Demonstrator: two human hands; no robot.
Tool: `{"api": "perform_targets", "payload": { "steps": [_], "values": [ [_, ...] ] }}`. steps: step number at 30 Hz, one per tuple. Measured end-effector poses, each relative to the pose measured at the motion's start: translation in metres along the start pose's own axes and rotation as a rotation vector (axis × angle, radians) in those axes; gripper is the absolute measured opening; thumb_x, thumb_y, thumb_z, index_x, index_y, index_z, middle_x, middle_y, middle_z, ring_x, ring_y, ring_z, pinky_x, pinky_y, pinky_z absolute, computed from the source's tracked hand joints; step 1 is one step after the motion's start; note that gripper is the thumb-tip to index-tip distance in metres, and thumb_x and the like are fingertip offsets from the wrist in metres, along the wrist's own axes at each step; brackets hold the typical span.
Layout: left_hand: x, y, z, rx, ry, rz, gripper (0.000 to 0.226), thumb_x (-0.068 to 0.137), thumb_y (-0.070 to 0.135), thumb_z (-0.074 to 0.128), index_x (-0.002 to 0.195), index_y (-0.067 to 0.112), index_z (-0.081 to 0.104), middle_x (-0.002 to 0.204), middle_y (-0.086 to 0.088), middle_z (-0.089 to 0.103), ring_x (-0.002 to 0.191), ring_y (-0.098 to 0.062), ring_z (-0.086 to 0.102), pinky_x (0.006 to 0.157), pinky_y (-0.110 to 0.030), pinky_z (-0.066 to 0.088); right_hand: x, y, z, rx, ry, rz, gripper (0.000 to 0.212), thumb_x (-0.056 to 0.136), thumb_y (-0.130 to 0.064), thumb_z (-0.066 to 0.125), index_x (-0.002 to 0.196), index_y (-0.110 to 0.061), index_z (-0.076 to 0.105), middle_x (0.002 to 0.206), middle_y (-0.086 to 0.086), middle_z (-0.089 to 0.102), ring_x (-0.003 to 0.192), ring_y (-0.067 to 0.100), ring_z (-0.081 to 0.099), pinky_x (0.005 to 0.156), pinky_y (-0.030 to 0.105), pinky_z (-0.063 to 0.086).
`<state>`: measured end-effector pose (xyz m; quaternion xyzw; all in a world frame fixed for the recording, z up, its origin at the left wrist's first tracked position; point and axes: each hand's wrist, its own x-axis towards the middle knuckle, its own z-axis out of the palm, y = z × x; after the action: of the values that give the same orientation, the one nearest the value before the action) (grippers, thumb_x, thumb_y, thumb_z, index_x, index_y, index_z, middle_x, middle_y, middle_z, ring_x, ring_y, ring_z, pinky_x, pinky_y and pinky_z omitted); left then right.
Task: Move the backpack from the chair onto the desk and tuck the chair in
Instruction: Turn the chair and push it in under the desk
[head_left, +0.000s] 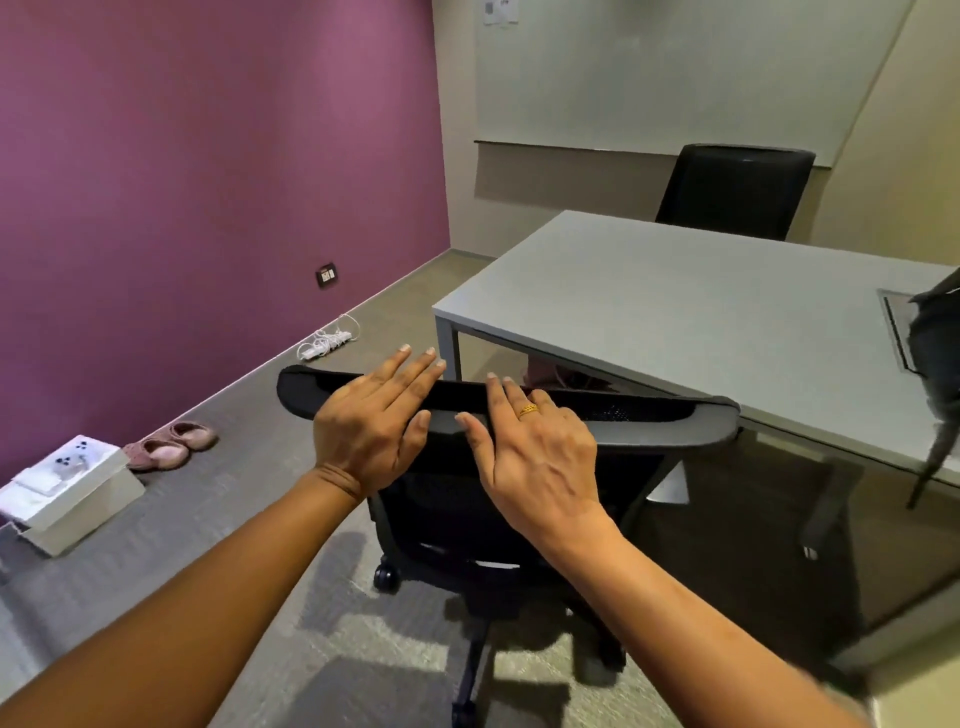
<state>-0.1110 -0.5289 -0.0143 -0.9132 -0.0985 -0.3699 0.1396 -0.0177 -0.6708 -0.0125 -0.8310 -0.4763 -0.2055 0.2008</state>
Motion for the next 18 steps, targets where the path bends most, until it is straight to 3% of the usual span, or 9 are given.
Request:
{"api": "perform_targets", "payload": {
  "steps": [4,9,13,18],
  "values": [
    [-0.009,-0.023,0.002,-0.047,0.025,0.051,0.05,0.095,0.029,0.022,0.118,0.007,0.06,0.12,-0.011,0.063,0.114,-0.027,0.056,0.077,-0.028,0.045,-0.003,-0.023,0.007,-0.041,0.045,0.046,0.055,0.093,-0.048,0.031,0.118,-0.007,0.06,0.109,0.01,0.069,0.069,0.023,0.065,0.061,0.032,0.048],
    [-0.019,-0.047,0.003,-0.116,0.058,0.083,0.049,0.094,0.027,0.022,0.118,0.007,0.06,0.12,-0.011,0.062,0.114,-0.028,0.055,0.079,-0.029,0.044,-0.007,-0.047,0.012,-0.011,0.113,0.083,0.053,0.092,-0.048,0.036,0.109,-0.007,0.065,0.09,0.007,0.073,0.064,0.02,0.064,0.058,0.03,0.048],
    [-0.016,-0.046,0.005,-0.143,0.098,0.096,0.048,0.093,0.026,0.024,0.117,0.007,0.061,0.118,-0.01,0.063,0.113,-0.028,0.057,0.079,-0.03,0.046,-0.004,-0.048,0.007,-0.022,0.155,0.138,0.05,0.09,-0.05,0.037,0.091,-0.013,0.071,0.067,0.001,0.07,0.054,0.017,0.06,0.048,0.025,0.043],
    [-0.014,-0.032,0.007,-0.15,0.144,0.117,0.045,0.092,0.025,0.027,0.118,0.007,0.06,0.117,-0.011,0.064,0.11,-0.028,0.06,0.081,-0.032,0.05,-0.005,-0.035,0.002,0.016,0.126,0.212,0.051,0.088,-0.055,0.039,0.068,-0.017,0.067,0.055,-0.001,0.061,0.049,0.016,0.054,0.045,0.024,0.033]
  ]
}}
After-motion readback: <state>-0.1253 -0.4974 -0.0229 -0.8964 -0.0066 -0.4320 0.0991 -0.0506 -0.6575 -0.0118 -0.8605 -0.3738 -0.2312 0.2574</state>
